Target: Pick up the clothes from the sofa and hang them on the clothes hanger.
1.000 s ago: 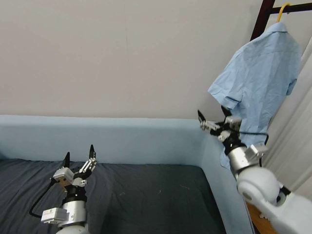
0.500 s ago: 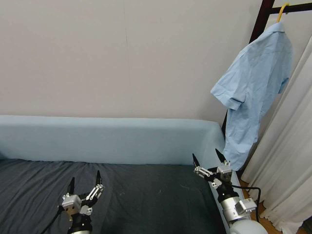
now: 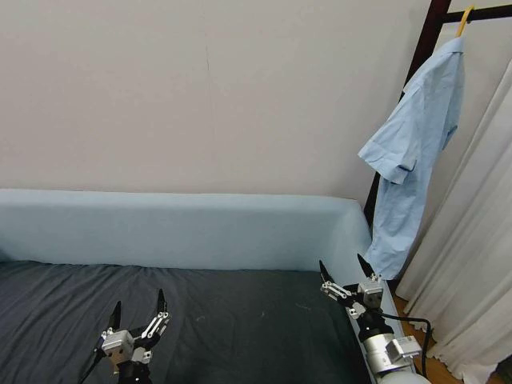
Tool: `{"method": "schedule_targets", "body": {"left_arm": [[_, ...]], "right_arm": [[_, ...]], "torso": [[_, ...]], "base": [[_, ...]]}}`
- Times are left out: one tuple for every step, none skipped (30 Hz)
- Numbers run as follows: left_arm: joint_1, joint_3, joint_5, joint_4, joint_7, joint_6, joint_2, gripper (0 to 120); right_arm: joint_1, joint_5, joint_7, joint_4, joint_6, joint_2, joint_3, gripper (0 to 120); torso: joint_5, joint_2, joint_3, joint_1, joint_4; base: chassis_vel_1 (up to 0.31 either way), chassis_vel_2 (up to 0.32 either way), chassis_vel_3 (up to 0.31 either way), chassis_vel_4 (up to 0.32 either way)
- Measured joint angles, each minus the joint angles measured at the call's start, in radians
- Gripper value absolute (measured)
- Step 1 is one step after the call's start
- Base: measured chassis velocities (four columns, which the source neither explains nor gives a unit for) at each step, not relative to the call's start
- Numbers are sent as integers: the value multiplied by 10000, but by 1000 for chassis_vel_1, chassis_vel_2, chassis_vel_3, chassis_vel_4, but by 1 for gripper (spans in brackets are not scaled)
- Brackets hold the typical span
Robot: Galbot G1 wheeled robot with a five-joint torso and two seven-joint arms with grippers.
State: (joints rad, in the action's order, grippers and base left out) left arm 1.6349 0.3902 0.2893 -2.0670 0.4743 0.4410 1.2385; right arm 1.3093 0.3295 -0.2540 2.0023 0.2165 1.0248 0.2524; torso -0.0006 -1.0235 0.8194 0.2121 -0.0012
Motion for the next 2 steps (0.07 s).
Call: {"method": "schedule_targets", "body": {"left_arm": [[0,0,0,0,0,0,0,100],[-2,0,4,0,0,0,-1,100]], "right_arm": [[0,0,0,0,0,0,0,100],[-3,6,-1,0,-4,-3,-3,100]], "torso": [[0,0,0,0,0],[0,0,0,0,0]], "base": [[0,0,0,0],[0,0,0,0]]}}
